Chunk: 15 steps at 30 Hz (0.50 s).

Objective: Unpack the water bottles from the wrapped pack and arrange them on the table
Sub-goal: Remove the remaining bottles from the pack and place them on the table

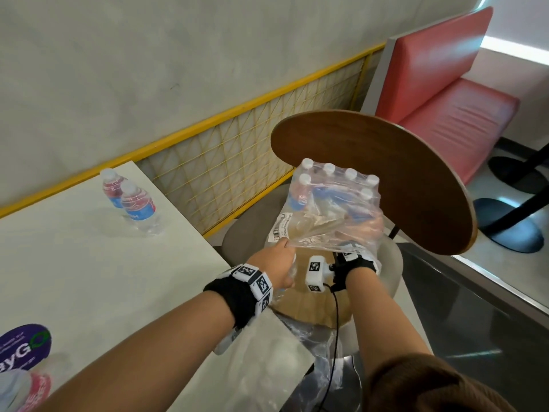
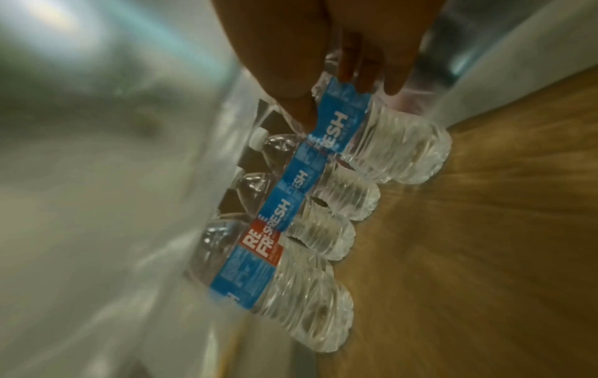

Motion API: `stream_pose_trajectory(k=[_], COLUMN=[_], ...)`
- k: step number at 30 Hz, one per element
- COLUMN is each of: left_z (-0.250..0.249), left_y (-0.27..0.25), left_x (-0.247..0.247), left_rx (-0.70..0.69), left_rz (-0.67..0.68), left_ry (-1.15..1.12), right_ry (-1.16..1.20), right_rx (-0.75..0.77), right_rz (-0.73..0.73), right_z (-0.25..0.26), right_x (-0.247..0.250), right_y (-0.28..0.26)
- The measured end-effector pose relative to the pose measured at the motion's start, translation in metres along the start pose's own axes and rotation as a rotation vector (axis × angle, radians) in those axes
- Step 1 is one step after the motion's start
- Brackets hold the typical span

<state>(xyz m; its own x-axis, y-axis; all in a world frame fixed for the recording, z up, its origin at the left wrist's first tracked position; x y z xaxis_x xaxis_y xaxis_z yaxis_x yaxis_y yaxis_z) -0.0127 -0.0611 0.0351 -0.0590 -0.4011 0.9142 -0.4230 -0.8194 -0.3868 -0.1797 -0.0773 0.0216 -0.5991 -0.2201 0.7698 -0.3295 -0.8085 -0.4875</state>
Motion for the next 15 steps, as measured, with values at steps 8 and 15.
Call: stream_pose_trajectory(k=[8,15], left_z=[0.002,0.010], left_y=[0.001,0.000], left_x=[-0.002,-0.004], left_rx=[-0.017,0.028], left_rz=[-0.031,-0.081], left_ry=[0.010,0.030], right_ry=[-0.094,0.031], right_rx=[-0.066,-0.036], right_rz=[-0.025,0.065], right_z=[-0.005,-0.024], right_x=[0.007,-0.029], right_y=[0.022,0.011])
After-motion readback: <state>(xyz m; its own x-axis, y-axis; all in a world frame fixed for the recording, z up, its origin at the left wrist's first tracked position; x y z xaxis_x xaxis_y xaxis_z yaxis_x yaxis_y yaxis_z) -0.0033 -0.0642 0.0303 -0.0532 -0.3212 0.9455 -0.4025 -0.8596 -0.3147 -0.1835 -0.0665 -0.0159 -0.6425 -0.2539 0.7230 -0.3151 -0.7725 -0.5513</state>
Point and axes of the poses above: each hand's wrist, its own y-axis towards the middle knuckle, its own x-axis out of the back of the hand, z = x × y, the point moved 3 cm from there along y, towards the middle knuckle, and after that the axes turned 11 degrees about y, right-handed, at the moved point
